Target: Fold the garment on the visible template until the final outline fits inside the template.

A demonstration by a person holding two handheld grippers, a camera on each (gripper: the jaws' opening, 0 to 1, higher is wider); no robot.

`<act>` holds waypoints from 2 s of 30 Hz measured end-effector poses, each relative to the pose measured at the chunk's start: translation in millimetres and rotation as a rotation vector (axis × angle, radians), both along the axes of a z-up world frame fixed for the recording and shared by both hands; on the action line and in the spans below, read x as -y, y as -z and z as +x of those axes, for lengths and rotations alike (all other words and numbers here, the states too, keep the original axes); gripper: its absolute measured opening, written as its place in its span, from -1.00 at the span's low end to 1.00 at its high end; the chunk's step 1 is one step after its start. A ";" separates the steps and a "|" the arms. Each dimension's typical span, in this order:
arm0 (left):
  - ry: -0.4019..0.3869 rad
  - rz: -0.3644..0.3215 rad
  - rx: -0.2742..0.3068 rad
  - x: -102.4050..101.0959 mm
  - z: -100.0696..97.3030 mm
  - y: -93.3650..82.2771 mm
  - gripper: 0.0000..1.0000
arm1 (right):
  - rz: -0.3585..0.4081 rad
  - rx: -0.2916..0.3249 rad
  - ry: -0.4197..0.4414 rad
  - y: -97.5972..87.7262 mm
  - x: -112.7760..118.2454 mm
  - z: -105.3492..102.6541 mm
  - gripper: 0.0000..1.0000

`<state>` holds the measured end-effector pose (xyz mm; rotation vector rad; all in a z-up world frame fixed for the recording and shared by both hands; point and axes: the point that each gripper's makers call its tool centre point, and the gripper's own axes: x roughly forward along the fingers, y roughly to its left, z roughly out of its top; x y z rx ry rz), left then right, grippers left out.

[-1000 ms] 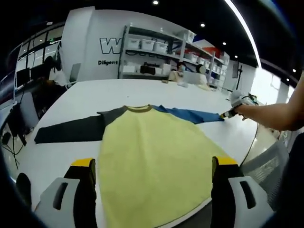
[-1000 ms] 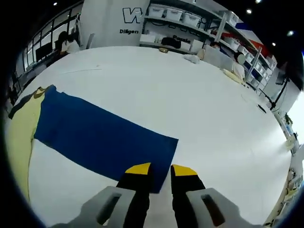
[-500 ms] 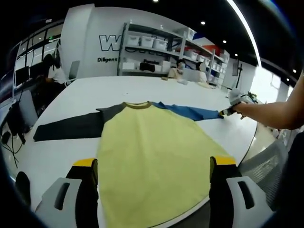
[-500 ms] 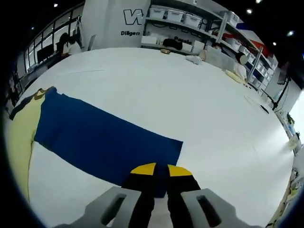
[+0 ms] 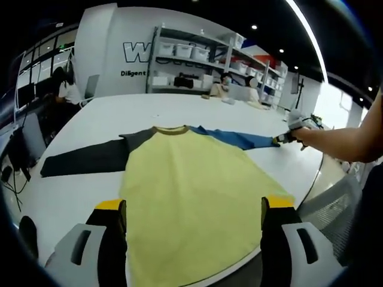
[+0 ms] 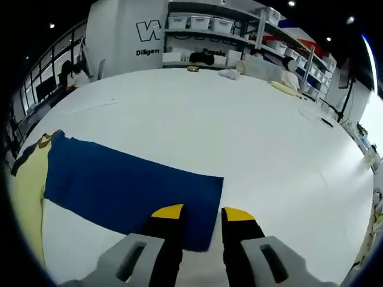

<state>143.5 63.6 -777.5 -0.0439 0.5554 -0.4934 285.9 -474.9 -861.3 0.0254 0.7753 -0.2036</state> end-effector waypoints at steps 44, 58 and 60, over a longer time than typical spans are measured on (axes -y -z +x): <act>0.032 0.001 -0.025 5.1 -3.4 4.4 0.71 | -0.262 0.115 -0.093 -70.5 5.3 28.9 -1.00; 0.043 -0.013 0.009 7.2 -4.2 -3.5 0.70 | -0.322 0.179 -0.205 -115.3 -53.7 44.4 -1.00; 0.044 -0.012 0.013 7.3 -4.2 -4.3 0.70 | -0.325 0.182 -0.220 -118.6 -62.7 46.1 -1.00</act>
